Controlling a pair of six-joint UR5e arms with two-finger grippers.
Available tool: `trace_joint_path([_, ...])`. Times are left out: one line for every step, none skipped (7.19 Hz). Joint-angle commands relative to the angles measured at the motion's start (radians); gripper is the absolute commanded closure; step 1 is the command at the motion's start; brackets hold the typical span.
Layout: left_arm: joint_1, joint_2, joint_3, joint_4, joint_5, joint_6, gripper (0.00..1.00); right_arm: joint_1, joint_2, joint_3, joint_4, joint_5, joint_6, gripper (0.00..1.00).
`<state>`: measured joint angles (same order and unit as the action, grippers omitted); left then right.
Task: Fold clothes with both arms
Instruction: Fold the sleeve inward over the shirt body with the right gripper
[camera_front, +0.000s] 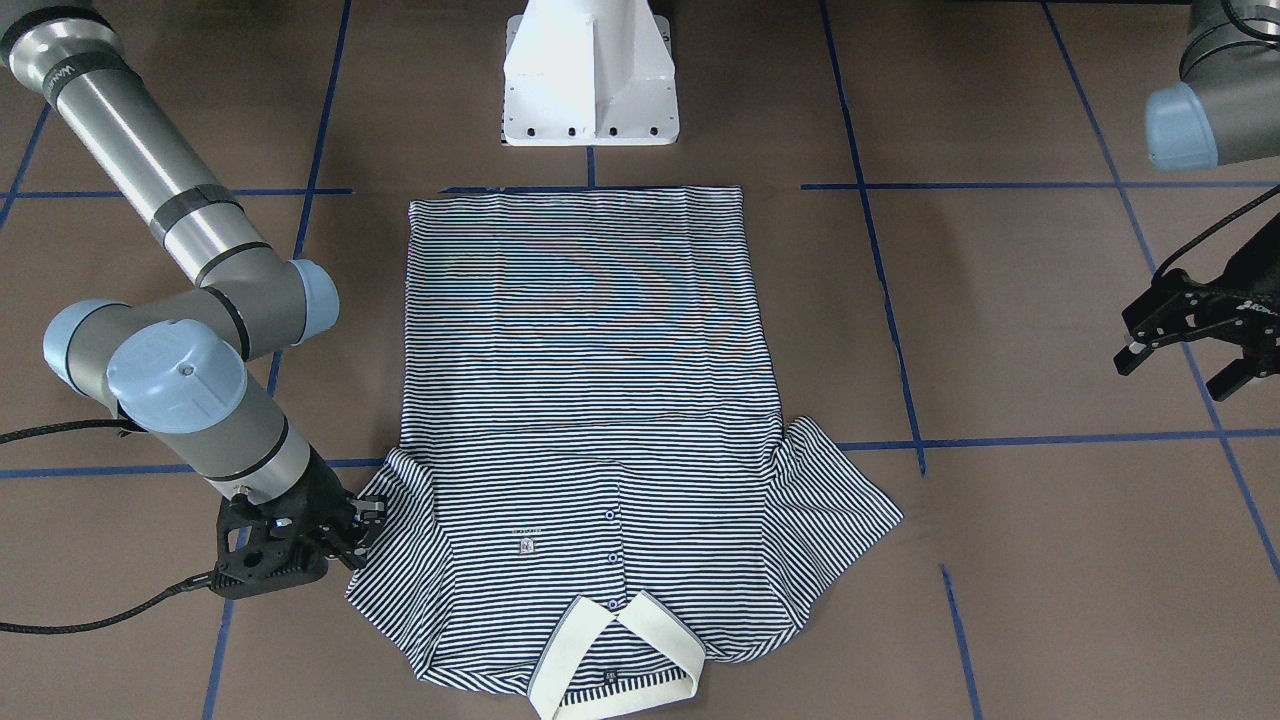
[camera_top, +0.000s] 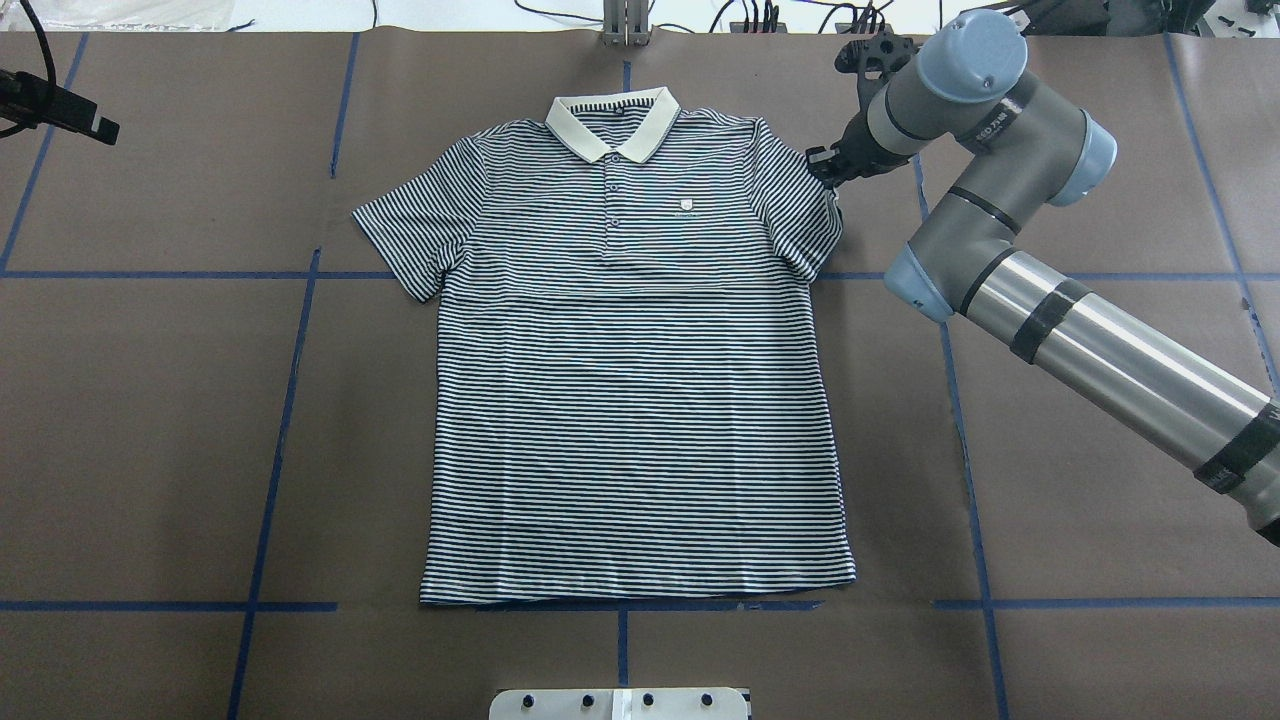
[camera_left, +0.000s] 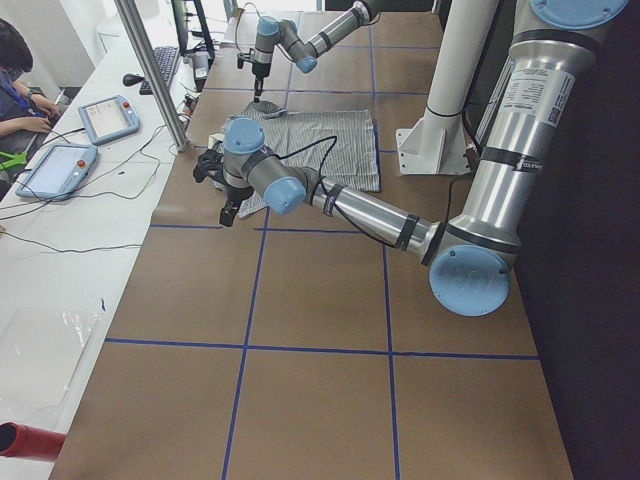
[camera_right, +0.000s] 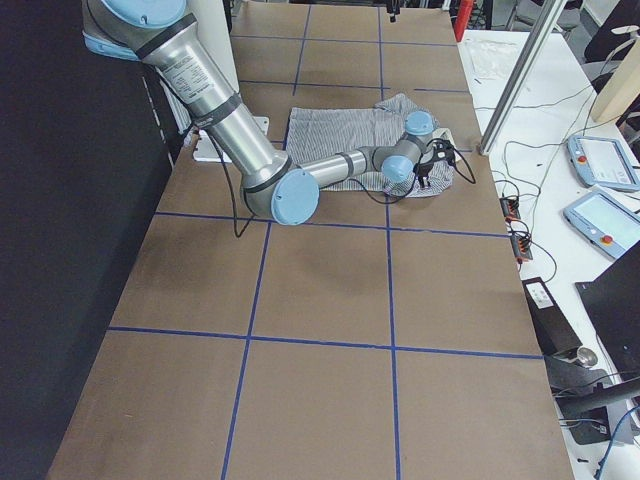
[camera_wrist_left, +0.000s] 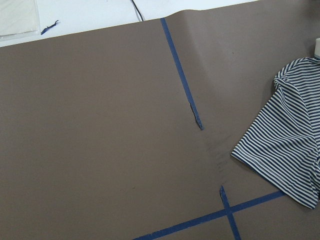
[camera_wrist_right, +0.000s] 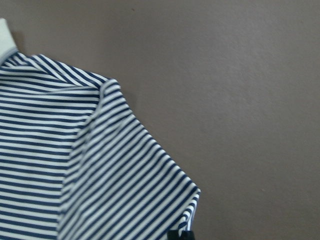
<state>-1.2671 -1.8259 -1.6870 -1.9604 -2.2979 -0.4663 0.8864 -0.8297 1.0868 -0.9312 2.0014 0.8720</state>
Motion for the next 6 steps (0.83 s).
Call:
trace_joint_path([0.000, 0.004, 0.001, 0.000, 0.000, 0.004, 0.00, -0.056, 0.104, 0.004, -0.056, 0.005, 0.066, 1.00])
trace_joint_path([0.000, 0.004, 0.001, 0.000, 0.000, 0.005, 0.00, -0.099, 0.159, -0.013, -0.119, -0.048, 0.068, 1.00])
trace_joint_path([0.000, 0.005, 0.003, 0.000, 0.000, 0.003, 0.00, -0.124, 0.196, -0.068, -0.120, -0.108, 0.068, 1.00])
trace_joint_path([0.000, 0.005, 0.003, 0.000, 0.000, 0.003, 0.00, -0.138, 0.246, -0.140, -0.114, -0.165, 0.067, 1.00])
trace_joint_path([0.000, 0.001, 0.004, 0.002, 0.000, 0.001, 0.00, -0.141, 0.259, -0.162, -0.110, -0.176, 0.065, 1.00])
trace_joint_path([0.000, -0.003, 0.006, 0.000, 0.002, -0.021, 0.00, -0.139, 0.258, -0.162, -0.109, -0.177, 0.061, 0.01])
